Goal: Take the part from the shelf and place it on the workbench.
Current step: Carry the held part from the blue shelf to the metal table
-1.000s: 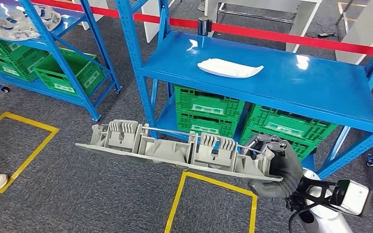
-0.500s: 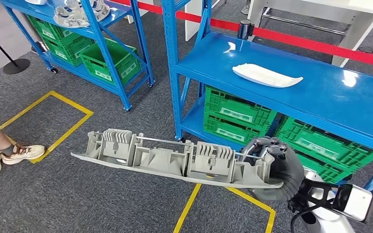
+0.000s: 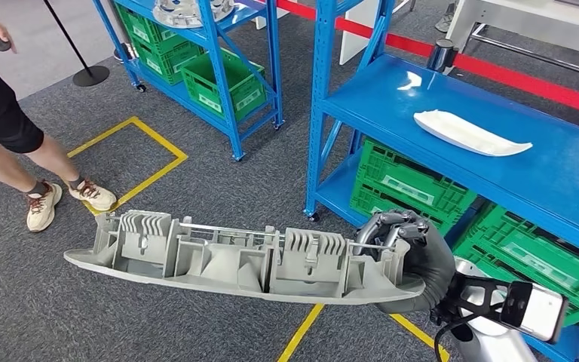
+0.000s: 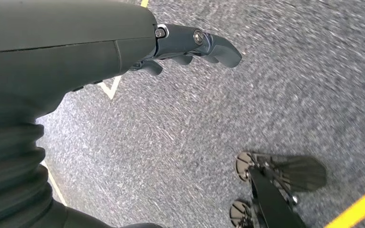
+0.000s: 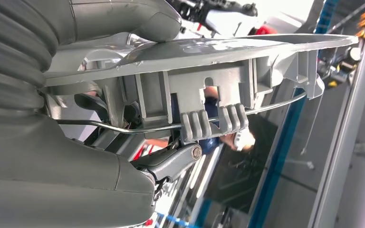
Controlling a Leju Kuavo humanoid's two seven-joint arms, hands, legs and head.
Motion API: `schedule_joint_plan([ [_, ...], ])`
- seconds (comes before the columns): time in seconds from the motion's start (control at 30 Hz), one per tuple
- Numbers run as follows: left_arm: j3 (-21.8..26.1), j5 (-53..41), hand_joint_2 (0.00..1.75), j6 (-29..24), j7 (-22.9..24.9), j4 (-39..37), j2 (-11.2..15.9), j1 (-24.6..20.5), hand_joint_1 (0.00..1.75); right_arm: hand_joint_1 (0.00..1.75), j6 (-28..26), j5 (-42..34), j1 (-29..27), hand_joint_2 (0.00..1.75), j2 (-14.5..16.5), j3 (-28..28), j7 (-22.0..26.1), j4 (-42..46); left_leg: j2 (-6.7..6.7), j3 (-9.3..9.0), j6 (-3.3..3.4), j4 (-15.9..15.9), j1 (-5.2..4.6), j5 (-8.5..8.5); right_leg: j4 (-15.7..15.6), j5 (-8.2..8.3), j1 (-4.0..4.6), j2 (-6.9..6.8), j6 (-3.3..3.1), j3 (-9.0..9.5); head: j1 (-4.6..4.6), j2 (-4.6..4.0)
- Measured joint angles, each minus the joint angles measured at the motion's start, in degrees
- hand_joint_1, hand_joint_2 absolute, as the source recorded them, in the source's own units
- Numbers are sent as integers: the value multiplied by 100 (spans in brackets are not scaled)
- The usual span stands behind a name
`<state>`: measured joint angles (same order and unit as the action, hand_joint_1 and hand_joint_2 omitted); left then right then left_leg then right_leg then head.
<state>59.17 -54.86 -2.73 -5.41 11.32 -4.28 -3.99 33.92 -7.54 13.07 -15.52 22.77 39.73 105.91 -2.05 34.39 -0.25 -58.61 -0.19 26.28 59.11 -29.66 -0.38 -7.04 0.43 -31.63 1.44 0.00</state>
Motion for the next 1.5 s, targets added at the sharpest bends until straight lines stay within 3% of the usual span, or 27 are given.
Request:
schedule_joint_plan([
  [0.07,0,0,175,-16,-13,0,9,11,0,175,53,-11,26,175,25,21,4,16,120,-28,63,64,37,-52,156,-124,-15,216,59,-45,-8,0],
  [0.13,0,0,175,-24,-28,1,10,-1,0,175,68,-14,41,175,40,35,15,24,239,-32,103,89,55,-82,771,-454,-31,558,95,-332,-28,0],
  [0.2,0,-7,175,-27,-31,2,14,-10,0,175,60,-3,37,175,58,37,17,25,378,-11,117,75,55,-88,1464,-711,-35,669,114,-693,-42,0],
  [0.23,0,-11,175,-28,-28,2,14,-6,0,175,54,6,34,175,65,37,14,25,451,-3,116,61,56,-88,1582,-691,-39,675,121,-770,-45,0],
  [0.3,0,-22,175,-28,-20,1,15,3,0,175,44,24,32,175,72,36,13,27,608,13,96,12,69,-80,1158,-354,-65,713,129,-591,-51,0],
  [0.37,0,-31,175,-21,-19,1,17,0,0,175,35,33,30,175,77,35,14,33,760,52,39,-63,79,-60,433,-49,-99,910,123,-249,-61,0],
  [0.43,0,-43,175,13,-28,4,24,-3,0,175,24,57,14,175,87,34,16,54,873,105,-43,-98,81,-60,133,7,-92,1018,67,-122,-65,0],
  [0.5,0,-75,175,70,-43,7,30,15,0,175,21,103,-4,175,103,33,14,79,945,143,-126,-74,97,-86,119,31,-67,910,-28,-131,-64,0],
  [0.57,0,-108,175,134,-62,3,26,28,0,175,31,129,-11,175,120,33,13,104,748,223,-180,-207,97,-1,87,61,-68,795,-119,-121,-45,0],
  [0.63,0,-119,175,197,-91,1,23,10,0,175,48,121,-17,175,128,32,18,128,408,473,-215,-760,88,320,71,65,-59,666,-176,-115,-13,0],
  [0.7,0,-120,175,235,-110,1,23,-6,0,175,78,98,-18,175,129,31,17,136,280,798,-242,-1471,92,639,72,55,-41,516,-199,-115,1,0],
  [0.73,0,-120,175,245,-111,-1,22,-6,0,175,101,86,-15,175,129,31,13,136,266,868,-245,-1643,92,675,73,50,-34,440,-203,-114,2,0],
  [0.77,0,-120,175,256,-108,-2,22,-2,0,175,121,76,-9,175,129,32,10,136,254,828,-238,-1597,91,606,73,45,-27,363,-203,-109,3,0],
  [0.8,0,-120,175,266,-101,-2,23,2,0,175,137,69,1,175,130,33,8,137,220,677,-223,-1336,87,456,74,37,-21,289,-198,-99,4,0],
  [0.87,0,-120,175,279,-81,-1,24,-3,0,175,141,59,20,175,130,34,7,144,-13,239,-155,-554,55,149,74,10,1,151,-166,-65,5,0],
  [0.93,0,-119,175,281,-64,-1,22,-10,0,175,139,37,25,175,130,33,10,155,-192,21,-76,-128,9,42,68,-16,21,29,-110,-31,0,0],
  [0.97,0,-115,175,282,-60,-1,21,-7,0,175,139,21,23,175,130,33,13,160,-179,27,-42,-98,-8,49,56,-23,25,-31,-78,-16,-3,0],
  [1.03,0,-106,175,293,-64,-2,18,14,0,175,143,7,19,175,130,32,14,167,-30,16,22,-46,0,15,43,-47,14,-83,-9,29,-9,0],
  [1.1,0,-104,175,321,-80,-2,10,24,0,175,150,20,0,175,129,26,14,177,111,-25,89,23,35,-32,307,-230,-4,190,47,-63,-20,0],
  [1.17,0,-105,175,343,-95,-2,5,12,0,175,155,28,-46,175,129,16,19,182,246,-26,128,43,50,-55,991,-567,-22,554,67,-406,-37,0],
  [1.2,0,-106,175,351,-99,-2,5,4,0,175,160,27,-80,175,129,5,20,182,321,-21,137,41,50,-58,1342,-694,-24,632,71,-597,-44,0],
  [1.23,0,-107,175,362,-103,-2,4,1,0,175,171,25,-118,175,129,-10,17,183,405,-19,139,35,50,-57,1550,-721,-26,663,75,-727,-47,0],
  [1.27,0,-107,175,375,-104,-2,4,3,0,175,195,20,-152,175,127,-33,15,184,494,-19,136,25,52,-55,1562,-637,-32,678,76,-766,-50,0],
  [1.33,0,-105,175,394,-106,-2,3,8,0,175,276,7,-198,175,124,-87,12,210,672,-16,114,-17,64,-41,975,-217,-60,768,76,-536,-59,0],
  [1.4,0,-103,175,399,-107,-2,1,5,0,175,399,3,-223,175,127,-146,15,258,823,17,52,-85,64,-13,313,66,-87,984,81,-255,-68,0],
  [1.47,0,-102,175,399,-104,-1,0,7,0,175,528,20,-252,175,145,-213,19,299,934,66,-33,-106,71,-6,123,86,-69,1058,50,-183,-67,0],
  [1.5,0,-101,175,399,-97,-1,0,15,0,175,578,35,-264,175,156,-239,17,312,986,86,-78,-93,84,-14,113,99,-56,992,6,-181,-65,0],
])
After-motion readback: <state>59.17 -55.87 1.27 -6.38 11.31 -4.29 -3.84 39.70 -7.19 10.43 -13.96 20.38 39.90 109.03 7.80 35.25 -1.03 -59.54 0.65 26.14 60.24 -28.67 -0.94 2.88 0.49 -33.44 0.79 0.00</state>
